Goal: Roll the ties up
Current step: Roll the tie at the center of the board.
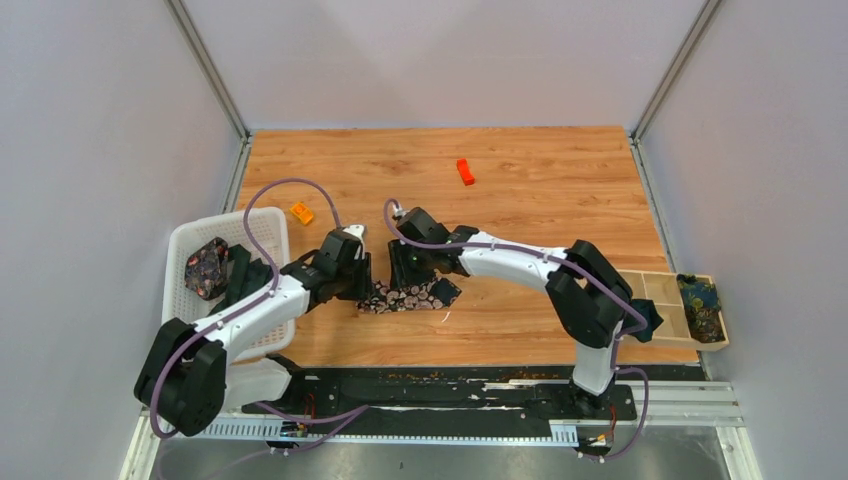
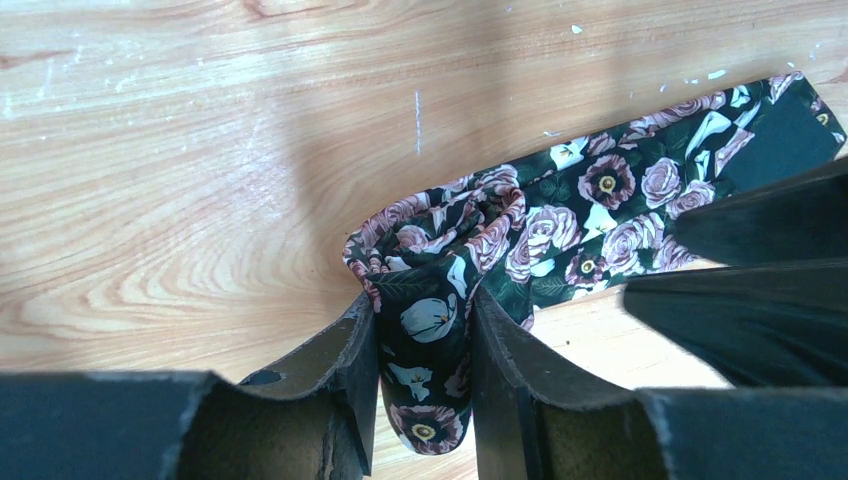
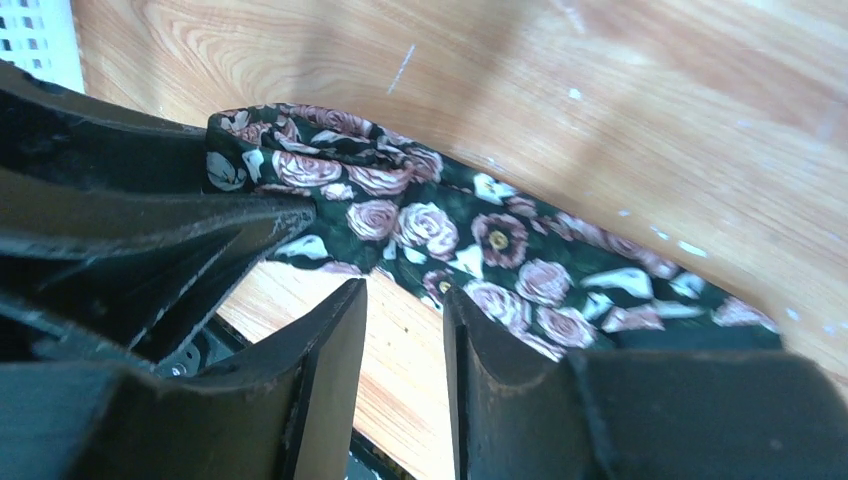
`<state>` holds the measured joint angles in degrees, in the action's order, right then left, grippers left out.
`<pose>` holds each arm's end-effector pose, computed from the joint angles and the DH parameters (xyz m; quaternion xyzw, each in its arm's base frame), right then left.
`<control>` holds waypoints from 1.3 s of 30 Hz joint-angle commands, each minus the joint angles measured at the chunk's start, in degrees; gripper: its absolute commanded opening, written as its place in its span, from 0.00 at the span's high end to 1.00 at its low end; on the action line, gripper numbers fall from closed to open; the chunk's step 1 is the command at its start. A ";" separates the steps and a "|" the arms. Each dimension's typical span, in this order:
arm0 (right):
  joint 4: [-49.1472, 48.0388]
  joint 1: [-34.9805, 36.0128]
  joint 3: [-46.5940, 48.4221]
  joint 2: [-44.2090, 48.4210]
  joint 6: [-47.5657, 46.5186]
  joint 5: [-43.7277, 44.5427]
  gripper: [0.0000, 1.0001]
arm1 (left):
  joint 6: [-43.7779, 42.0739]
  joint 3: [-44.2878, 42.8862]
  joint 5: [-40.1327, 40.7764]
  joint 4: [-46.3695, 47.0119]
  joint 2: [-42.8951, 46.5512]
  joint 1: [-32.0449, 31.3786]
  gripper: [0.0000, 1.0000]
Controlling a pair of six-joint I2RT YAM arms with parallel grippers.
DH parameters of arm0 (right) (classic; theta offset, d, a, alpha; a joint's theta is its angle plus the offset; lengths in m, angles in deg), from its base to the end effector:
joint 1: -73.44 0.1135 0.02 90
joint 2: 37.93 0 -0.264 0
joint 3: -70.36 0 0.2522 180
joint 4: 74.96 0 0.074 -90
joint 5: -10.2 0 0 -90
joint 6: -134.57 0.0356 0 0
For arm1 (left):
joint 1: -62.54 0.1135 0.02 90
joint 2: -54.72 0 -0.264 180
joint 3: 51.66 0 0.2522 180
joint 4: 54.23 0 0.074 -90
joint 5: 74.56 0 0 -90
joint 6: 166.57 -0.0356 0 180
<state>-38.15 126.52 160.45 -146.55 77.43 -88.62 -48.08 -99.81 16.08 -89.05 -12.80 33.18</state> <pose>0.2392 0.3275 0.1937 -0.1896 0.9330 0.2561 0.1673 0.1929 -0.1081 0.1849 0.0055 0.9515 -0.1440 0.2717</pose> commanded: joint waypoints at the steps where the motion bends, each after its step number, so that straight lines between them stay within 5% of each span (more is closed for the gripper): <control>1: -0.20 -1.98 -2.75 6.82 -1.57 3.31 0.64 | -2.19 -3.61 5.12 -4.13 -1.42 -1.72 0.61; 13: 1.51 -8.26 -10.73 16.64 -1.76 5.87 0.59 | -3.16 -9.21 13.78 -9.57 -6.06 -6.98 0.61; 31: 2.34 -12.91 -15.89 25.69 -2.94 6.79 0.24 | -1.12 -16.25 24.82 -15.64 -13.53 -15.74 0.62; 39: 3.54 -14.16 -17.03 28.58 -3.16 7.61 0.22 | -0.37 -19.59 29.52 -18.64 -17.07 -19.33 0.62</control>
<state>-34.74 113.15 143.91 -121.26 75.10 -82.65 -49.61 -116.42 40.91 -105.11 -28.32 15.54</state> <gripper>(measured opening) 0.782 0.399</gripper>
